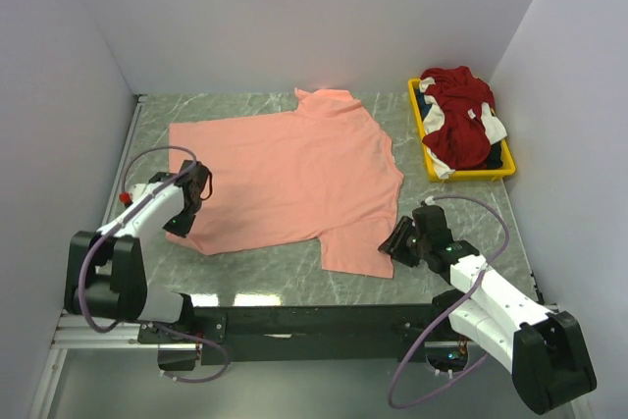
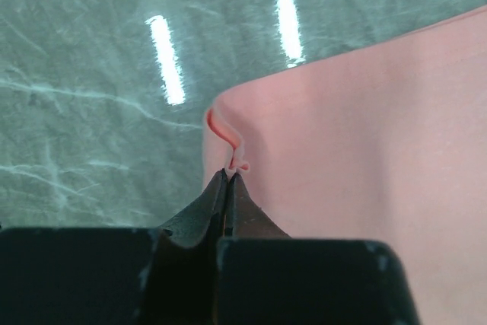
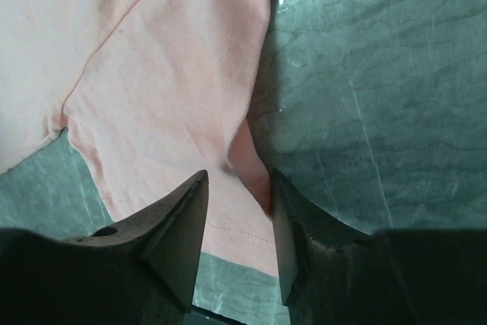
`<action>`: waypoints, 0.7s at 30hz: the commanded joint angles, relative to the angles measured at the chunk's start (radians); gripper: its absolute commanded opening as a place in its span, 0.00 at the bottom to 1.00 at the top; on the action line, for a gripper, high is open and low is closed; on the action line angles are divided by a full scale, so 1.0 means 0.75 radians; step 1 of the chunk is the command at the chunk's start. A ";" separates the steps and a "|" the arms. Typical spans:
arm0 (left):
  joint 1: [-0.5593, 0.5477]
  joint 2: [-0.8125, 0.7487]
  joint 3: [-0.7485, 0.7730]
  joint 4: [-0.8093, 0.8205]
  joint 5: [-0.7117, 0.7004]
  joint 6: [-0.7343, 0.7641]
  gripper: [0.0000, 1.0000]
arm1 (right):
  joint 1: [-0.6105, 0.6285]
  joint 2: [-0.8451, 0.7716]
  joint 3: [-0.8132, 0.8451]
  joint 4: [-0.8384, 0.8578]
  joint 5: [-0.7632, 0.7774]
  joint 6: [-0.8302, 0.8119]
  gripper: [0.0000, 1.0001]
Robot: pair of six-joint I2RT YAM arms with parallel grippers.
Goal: Fold and stack the t-shirts
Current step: Fold the tshirt
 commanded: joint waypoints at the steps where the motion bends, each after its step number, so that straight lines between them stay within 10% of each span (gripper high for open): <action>1: -0.003 -0.107 -0.067 -0.003 0.036 -0.049 0.01 | 0.008 -0.011 0.008 -0.082 0.002 0.008 0.45; 10: -0.003 -0.287 -0.230 0.134 0.093 -0.045 0.01 | 0.008 -0.027 0.014 -0.185 0.021 0.037 0.35; 15: -0.003 -0.293 -0.281 0.208 0.113 -0.014 0.01 | 0.008 -0.056 0.028 -0.216 0.039 0.031 0.00; 21: -0.001 -0.332 -0.275 0.220 0.103 0.029 0.01 | 0.006 -0.117 0.149 -0.299 0.100 -0.016 0.00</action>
